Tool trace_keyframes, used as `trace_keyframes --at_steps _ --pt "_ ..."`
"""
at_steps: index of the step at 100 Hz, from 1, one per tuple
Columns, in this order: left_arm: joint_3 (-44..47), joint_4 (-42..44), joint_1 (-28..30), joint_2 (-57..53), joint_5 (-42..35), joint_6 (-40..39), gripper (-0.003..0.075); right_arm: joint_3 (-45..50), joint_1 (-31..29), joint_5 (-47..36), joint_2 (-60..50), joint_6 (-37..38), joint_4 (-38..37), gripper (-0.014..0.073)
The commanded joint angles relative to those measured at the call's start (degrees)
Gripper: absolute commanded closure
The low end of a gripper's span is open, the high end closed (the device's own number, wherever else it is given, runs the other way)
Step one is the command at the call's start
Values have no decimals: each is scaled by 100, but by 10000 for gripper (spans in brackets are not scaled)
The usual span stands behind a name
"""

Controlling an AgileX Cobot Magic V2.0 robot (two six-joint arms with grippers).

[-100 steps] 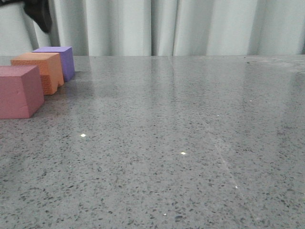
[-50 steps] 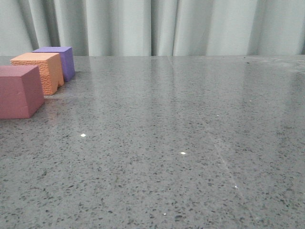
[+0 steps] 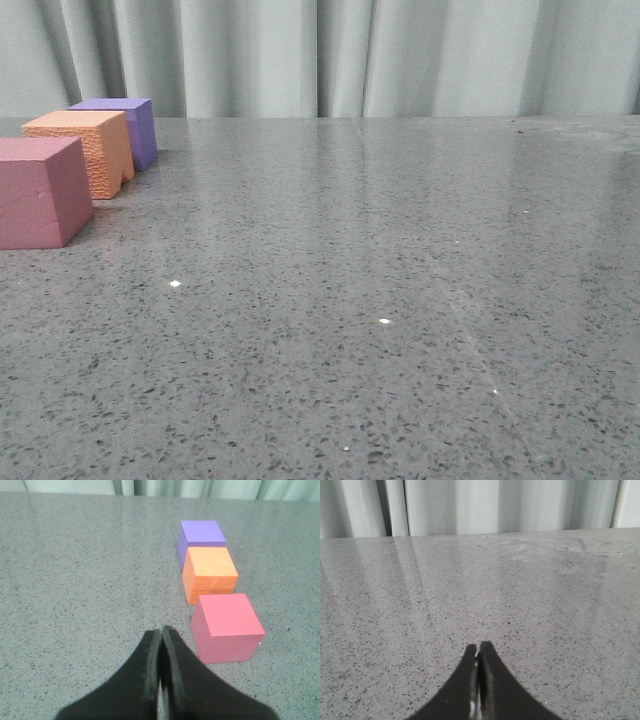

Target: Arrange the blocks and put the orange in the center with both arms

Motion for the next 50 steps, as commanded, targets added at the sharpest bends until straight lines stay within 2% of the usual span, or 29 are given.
trace_keyframes --at_steps 1,41,50 --pt "-104 154 0 -152 -271 -34 739 -79 -33 -473 -112 -49 4 661" --pt "-104 144 0 -188 -202 -34 739 -79 -33 -473 -112 -49 4 661" --pt "-104 398 0 -188 -231 -34 739 -79 -33 -473 -112 -49 4 661"
